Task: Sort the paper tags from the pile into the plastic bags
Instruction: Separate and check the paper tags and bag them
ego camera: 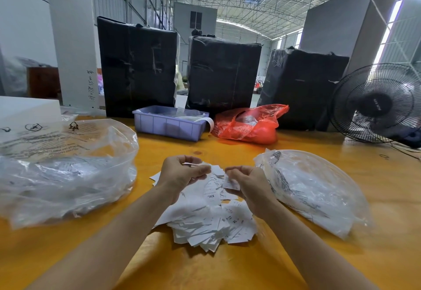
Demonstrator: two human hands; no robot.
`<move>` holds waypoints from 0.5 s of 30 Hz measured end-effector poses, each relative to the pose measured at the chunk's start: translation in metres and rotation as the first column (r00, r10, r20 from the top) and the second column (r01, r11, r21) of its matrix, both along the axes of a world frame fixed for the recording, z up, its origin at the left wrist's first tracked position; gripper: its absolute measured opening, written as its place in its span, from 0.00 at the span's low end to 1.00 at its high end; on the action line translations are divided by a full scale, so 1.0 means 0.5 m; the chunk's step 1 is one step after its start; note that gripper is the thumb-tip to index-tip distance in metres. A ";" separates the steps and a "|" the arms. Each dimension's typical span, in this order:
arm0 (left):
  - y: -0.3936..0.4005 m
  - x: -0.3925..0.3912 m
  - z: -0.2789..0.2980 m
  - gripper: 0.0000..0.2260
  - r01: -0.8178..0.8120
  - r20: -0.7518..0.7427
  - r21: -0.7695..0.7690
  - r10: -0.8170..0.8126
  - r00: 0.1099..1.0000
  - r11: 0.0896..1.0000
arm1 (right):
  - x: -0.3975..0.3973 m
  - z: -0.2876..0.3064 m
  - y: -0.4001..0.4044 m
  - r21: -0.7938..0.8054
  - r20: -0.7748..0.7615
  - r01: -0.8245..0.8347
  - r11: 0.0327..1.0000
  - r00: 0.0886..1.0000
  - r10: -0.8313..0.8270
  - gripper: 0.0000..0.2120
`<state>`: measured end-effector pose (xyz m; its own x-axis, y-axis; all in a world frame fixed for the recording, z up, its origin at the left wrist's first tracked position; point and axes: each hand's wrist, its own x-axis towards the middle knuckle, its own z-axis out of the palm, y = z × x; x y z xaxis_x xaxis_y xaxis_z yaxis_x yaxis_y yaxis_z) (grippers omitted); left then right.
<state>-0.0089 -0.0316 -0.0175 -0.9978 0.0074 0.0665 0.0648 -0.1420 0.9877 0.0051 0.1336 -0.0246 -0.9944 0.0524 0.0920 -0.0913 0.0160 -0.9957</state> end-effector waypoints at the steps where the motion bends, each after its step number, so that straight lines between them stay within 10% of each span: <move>1: 0.001 0.000 0.000 0.16 0.018 -0.001 0.008 -0.018 1.000 1.000 | 0.002 0.000 -0.003 0.006 -0.012 -0.025 1.000 1.000 0.025 0.03; 8: 0.005 0.004 -0.007 0.23 0.163 -0.024 -0.359 -0.183 0.983 0.919 | 0.014 0.001 -0.008 0.342 -0.189 -0.077 0.937 0.971 0.149 0.05; 15: -0.012 0.002 -0.005 0.19 0.266 0.091 -0.452 -0.252 0.963 0.851 | 0.004 -0.005 -0.008 0.278 -0.161 0.027 0.960 0.987 0.019 0.05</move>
<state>-0.0080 -0.0374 -0.0200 -0.9568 0.2886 -0.0349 0.0610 0.3168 0.9465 0.0070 0.1295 -0.0272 -0.9651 0.0056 0.2616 -0.2487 0.2912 -0.9238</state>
